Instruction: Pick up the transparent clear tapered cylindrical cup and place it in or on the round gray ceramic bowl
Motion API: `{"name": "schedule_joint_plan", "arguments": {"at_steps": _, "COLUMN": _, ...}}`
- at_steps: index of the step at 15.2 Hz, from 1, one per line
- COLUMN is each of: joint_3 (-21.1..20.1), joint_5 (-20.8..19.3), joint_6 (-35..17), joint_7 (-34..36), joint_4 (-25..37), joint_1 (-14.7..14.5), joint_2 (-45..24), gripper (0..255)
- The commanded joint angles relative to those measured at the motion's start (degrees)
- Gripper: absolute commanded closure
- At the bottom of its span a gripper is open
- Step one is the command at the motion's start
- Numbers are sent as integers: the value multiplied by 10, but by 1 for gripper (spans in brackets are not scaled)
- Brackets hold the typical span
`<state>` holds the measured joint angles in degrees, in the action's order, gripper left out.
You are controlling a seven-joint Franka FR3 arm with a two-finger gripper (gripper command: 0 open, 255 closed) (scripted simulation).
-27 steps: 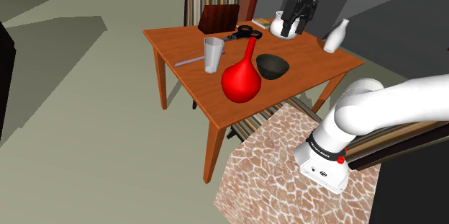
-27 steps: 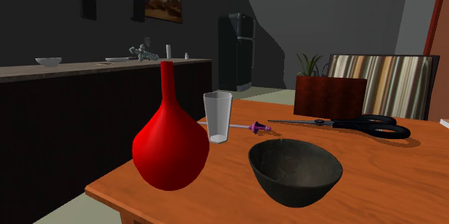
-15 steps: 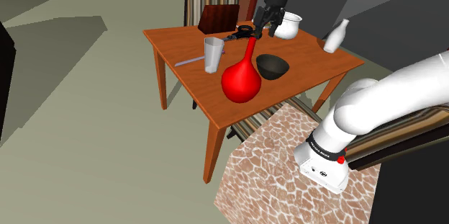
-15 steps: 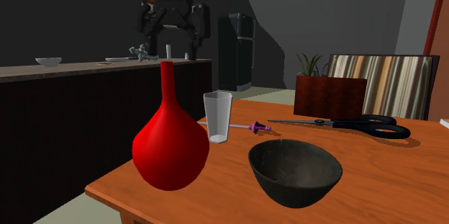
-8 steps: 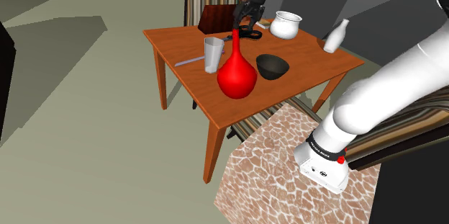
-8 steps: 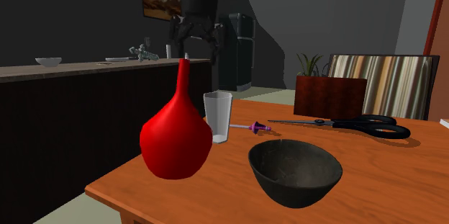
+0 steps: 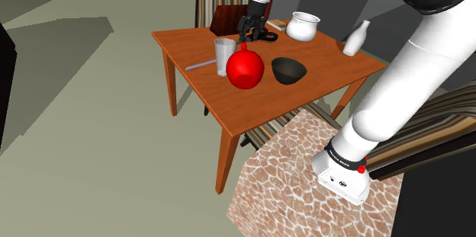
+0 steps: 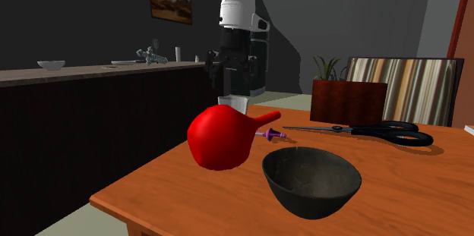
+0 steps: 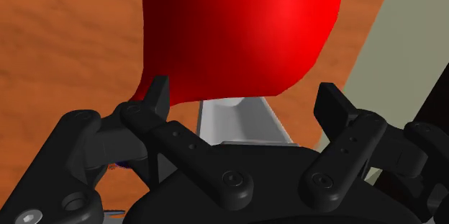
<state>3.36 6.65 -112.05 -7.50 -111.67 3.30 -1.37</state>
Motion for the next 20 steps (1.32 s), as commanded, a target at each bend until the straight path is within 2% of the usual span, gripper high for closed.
{"name": "schedule_joint_plan", "arguments": {"at_steps": 1, "joint_3": 2, "joint_5": 4, "joint_6": -7, "joint_7": -10, "joint_4": 38, "joint_1": 3, "joint_2": -45, "gripper": 0}}
{"name": "schedule_joint_plan", "arguments": {"at_steps": 7, "joint_3": 4, "joint_5": 18, "joint_6": -10, "joint_7": -34, "joint_4": 172, "joint_1": 14, "joint_2": -177, "gripper": 0}}
{"name": "schedule_joint_plan", "arguments": {"at_steps": 14, "joint_3": 1, "joint_5": 22, "joint_6": -57, "joint_7": -36, "joint_4": 141, "joint_1": 11, "joint_2": -193, "gripper": 0}}
{"name": "schedule_joint_plan", "arguments": {"at_steps": 20, "joint_3": 1, "joint_5": 22, "joint_6": -61, "joint_7": -37, "joint_4": 138, "joint_1": 11, "joint_2": -195, "gripper": 0}}
